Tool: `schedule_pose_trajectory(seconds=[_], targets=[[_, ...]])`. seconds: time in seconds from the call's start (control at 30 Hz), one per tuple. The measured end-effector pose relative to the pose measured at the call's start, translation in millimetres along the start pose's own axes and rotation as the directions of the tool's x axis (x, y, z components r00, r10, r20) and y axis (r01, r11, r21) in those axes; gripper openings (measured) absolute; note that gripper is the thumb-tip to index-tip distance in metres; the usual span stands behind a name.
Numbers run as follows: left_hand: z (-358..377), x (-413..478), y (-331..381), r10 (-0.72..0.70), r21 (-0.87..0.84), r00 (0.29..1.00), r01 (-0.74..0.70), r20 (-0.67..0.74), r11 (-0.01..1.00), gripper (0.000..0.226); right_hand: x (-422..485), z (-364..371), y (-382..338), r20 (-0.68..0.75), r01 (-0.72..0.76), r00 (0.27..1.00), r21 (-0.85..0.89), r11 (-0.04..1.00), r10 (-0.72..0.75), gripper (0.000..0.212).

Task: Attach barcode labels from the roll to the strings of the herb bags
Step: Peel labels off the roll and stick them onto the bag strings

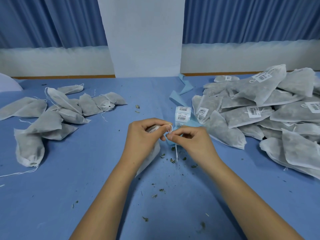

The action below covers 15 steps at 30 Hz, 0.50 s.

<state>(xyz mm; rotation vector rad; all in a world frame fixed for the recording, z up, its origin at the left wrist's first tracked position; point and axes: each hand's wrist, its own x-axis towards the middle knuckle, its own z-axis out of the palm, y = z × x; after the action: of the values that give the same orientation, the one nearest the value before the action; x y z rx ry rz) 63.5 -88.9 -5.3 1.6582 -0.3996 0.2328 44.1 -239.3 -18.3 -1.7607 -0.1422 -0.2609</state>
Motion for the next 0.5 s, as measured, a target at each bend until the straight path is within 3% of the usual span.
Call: schedule_pose_trajectory(seconds=[0.17, 0.33, 0.5], targets=[[0.4, -0.2, -2.3, 0.015, 0.075, 1.000, -0.015, 0.001, 0.997, 0.011, -0.9, -1.1, -3.8, -0.117, 0.116, 0.986, -0.043, 0.992, -0.120, 0.012], [3.0, -0.8, -2.0, 0.015, 0.091, 1.000, -0.016, 0.007, 0.996, 0.016, -3.6, 5.8, -2.1, -0.103, 0.151, 0.982, -0.070, 0.986, -0.157, 0.013], [0.2, 1.2, -1.4, -0.005, 0.040, 0.999, 0.004, 0.031, 0.999, 0.005, -1.9, 2.6, -3.0, -0.054, 0.158, 0.985, -0.061, 0.986, -0.161, 0.016]])
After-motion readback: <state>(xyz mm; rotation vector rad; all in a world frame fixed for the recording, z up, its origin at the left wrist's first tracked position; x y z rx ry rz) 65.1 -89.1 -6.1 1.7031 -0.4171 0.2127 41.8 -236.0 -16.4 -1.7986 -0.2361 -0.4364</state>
